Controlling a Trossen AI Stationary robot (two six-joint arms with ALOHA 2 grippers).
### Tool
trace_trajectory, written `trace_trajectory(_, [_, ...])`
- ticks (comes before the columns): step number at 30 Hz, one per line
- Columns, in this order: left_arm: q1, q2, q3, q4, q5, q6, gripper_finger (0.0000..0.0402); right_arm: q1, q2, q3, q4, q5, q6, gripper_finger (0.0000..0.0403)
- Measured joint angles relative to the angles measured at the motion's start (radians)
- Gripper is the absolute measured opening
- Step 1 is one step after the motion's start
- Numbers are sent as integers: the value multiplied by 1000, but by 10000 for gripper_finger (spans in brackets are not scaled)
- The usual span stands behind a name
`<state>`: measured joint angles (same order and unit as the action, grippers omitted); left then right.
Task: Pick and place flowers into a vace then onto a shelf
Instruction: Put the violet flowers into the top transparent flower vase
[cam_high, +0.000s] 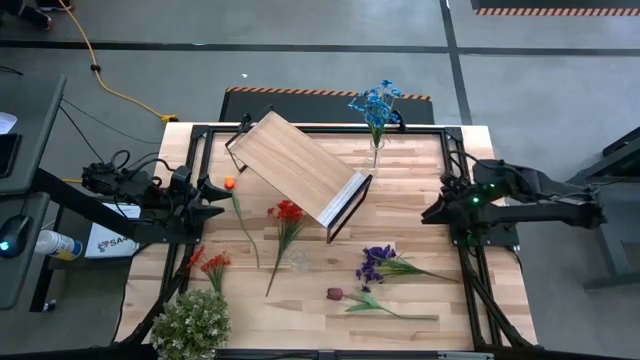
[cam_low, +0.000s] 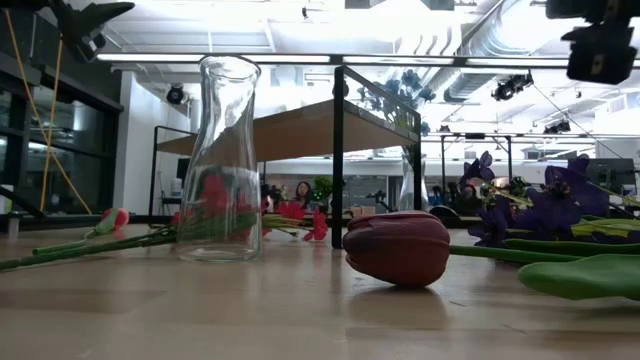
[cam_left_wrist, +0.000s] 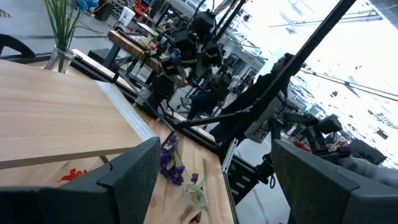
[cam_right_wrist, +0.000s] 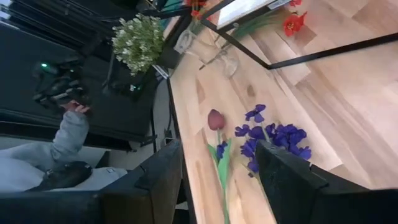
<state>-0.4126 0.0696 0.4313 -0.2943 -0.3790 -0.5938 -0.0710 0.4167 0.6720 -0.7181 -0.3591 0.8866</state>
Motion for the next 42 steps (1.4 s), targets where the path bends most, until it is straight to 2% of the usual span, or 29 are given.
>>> trace_trajectory(10, [0,0,0,0,0,-21,337,249,-19,0,-11,254,56,195])
trace_trajectory(18, [0,0,0,0,0,-41,337,451,90,0,-92,392,90,195])
trace_trajectory(27, [0,0,0,0,0,-67,337,705,207,0,-158,552,248,195])
trace_trajectory(35, [0,0,0,0,0,-67,337,885,312,0,-178,603,414,195])
trace_trajectory(42, [0,0,0,-26,0,-67,337,956,423,0,-183,600,481,195])
